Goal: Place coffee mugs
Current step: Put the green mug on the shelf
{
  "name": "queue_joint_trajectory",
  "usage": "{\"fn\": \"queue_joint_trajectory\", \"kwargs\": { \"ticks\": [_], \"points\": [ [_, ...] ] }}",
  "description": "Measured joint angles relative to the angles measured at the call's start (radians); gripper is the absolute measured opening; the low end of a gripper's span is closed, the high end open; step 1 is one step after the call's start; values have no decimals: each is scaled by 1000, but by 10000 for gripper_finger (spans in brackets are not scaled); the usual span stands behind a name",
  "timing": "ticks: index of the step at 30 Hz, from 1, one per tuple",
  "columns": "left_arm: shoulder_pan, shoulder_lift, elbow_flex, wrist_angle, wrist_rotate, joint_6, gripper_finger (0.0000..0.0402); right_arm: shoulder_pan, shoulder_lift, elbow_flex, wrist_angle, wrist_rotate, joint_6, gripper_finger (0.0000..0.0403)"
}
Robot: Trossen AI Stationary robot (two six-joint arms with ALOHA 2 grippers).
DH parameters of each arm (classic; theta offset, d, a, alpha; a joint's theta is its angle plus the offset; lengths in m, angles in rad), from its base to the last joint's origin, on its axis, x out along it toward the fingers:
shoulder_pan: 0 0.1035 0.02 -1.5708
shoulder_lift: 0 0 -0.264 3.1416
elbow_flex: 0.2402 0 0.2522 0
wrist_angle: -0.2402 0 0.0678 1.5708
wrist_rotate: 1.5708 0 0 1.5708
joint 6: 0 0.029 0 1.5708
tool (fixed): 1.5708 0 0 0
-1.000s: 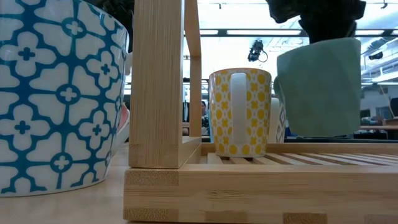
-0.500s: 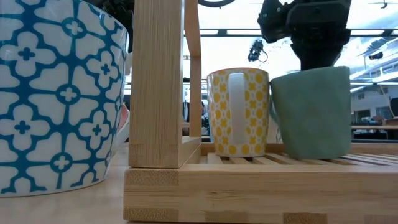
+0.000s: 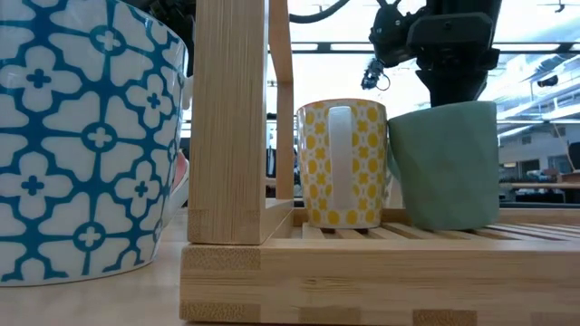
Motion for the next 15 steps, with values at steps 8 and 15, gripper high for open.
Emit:
{"fn": "queue_joint_trajectory", "kwargs": {
  "ticks": [8,15],
  "points": [
    [0,0,0,0,0,0,176,-26,0,0,15,-3,-41,31],
    [0,0,0,0,0,0,176,-43,0,0,18,-25,-60,33]
  ]
}}
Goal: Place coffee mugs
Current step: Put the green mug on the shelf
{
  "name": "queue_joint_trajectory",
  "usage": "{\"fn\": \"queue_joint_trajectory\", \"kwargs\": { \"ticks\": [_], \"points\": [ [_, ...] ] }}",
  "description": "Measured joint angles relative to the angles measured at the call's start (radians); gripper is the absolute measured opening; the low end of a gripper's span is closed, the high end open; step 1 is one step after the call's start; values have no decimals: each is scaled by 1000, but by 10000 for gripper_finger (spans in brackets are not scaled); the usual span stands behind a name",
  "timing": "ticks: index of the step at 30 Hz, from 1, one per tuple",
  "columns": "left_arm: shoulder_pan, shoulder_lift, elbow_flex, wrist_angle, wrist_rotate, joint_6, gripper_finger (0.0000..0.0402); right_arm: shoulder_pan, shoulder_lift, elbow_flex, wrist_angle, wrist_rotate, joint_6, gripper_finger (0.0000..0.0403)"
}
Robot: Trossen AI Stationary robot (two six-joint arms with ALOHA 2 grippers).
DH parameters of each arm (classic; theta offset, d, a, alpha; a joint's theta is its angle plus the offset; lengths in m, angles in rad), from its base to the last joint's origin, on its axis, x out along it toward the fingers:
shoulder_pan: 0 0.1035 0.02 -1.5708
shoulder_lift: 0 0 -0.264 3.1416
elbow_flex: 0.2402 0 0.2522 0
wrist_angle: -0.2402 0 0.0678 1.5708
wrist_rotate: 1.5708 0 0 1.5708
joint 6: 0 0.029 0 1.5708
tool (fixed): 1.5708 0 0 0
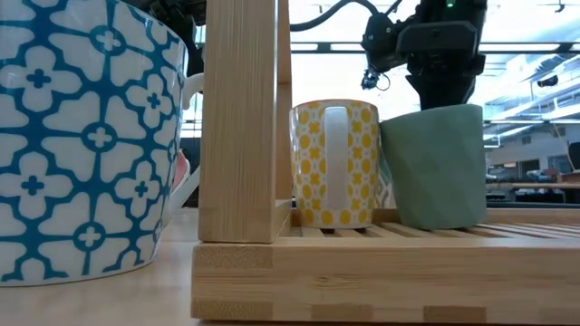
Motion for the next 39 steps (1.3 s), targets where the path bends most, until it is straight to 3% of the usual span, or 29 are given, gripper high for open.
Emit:
{"fn": "queue_joint_trajectory", "kwargs": {
  "ticks": [19,32,39],
  "points": [
    [0,0,0,0,0,0,176,0,0,-1,2,2,7,80],
    [0,0,0,0,0,-1,176,0,0,-1,3,2,7,139],
    [0,0,0,0,0,-1,176,1,-1,0,1,-27,-16,142]
  ]
}}
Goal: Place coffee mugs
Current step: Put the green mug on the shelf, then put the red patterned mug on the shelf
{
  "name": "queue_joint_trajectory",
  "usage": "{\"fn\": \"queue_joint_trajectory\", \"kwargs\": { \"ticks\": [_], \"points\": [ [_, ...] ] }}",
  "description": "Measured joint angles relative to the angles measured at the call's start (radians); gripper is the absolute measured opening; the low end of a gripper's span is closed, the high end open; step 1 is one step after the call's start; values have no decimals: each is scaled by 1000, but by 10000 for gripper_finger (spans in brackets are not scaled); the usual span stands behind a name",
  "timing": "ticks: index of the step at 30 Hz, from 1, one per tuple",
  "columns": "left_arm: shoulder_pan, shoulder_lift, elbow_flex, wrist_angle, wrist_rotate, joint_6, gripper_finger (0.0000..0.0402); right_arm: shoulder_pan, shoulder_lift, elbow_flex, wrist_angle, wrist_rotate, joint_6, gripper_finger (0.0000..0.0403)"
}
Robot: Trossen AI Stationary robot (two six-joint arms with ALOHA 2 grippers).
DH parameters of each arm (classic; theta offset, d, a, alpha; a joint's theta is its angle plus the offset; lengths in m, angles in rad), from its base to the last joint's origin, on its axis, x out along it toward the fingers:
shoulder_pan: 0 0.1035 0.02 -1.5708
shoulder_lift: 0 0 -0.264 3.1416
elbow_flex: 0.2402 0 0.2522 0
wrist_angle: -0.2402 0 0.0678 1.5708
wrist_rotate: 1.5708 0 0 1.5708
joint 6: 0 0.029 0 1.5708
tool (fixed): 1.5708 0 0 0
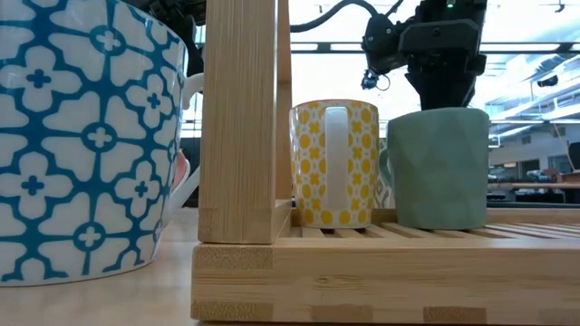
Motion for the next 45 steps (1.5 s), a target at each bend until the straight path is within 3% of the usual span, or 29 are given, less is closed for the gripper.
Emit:
{"fn": "queue_joint_trajectory", "kwargs": {
  "ticks": [9,20,29,33,45],
  "points": [
    [0,0,0,0,0,0,176,0,-77,0,-2,0,0,142],
    [0,0,0,0,0,0,176,-22,-259,0,-7,4,-2,142],
    [0,0,0,0,0,0,176,-110,-427,1,-25,135,-30,142],
    [0,0,0,0,0,-1,176,-167,-474,1,-23,142,-98,142],
    [0,0,0,1,0,-1,176,-337,-434,1,-6,124,-257,142]
  ]
}}
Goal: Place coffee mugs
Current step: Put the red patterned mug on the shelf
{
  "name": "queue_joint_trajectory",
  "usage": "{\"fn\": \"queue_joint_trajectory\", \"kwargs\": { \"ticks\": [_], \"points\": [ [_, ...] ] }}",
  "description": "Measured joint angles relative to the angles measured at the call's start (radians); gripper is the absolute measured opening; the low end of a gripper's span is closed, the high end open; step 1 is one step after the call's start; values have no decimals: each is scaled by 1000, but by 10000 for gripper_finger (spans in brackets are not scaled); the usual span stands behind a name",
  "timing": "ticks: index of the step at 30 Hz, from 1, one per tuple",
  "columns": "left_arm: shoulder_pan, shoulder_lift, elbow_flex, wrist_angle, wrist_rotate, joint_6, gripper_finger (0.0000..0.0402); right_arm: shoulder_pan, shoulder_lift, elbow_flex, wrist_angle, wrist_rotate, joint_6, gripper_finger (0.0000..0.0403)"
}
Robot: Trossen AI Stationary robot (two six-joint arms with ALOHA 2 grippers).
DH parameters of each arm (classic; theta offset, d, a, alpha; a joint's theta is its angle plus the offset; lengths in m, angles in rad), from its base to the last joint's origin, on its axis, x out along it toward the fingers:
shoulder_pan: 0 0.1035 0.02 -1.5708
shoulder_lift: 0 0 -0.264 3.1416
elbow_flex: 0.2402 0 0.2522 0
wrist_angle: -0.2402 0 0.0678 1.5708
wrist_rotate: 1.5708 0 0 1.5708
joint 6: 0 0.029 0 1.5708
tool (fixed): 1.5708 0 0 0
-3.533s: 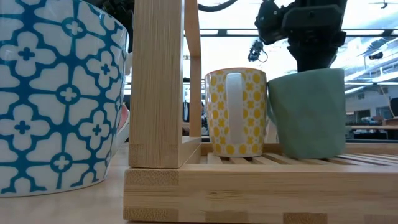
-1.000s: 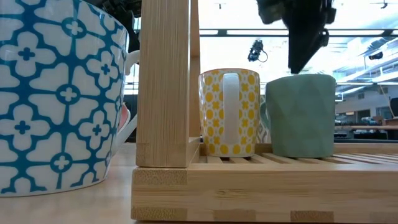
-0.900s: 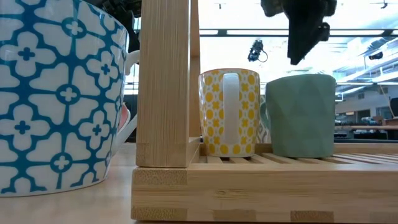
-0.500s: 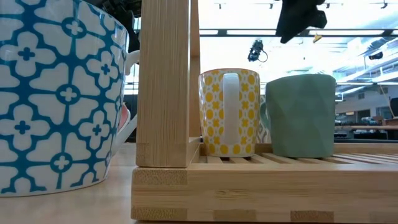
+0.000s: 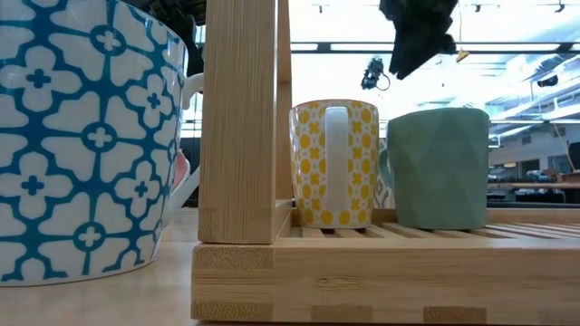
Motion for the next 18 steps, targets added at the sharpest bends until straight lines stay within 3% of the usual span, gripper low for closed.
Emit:
{"fn": "queue_joint_trajectory", "kwargs": {
  "ticks": [7,18],
  "points": [
    [0,0,0,2,0,0,176,-69,118,0,20,-87,-117,142],
    [0,0,0,3,0,0,176,-111,260,0,40,-116,-291,142]
  ]
}}
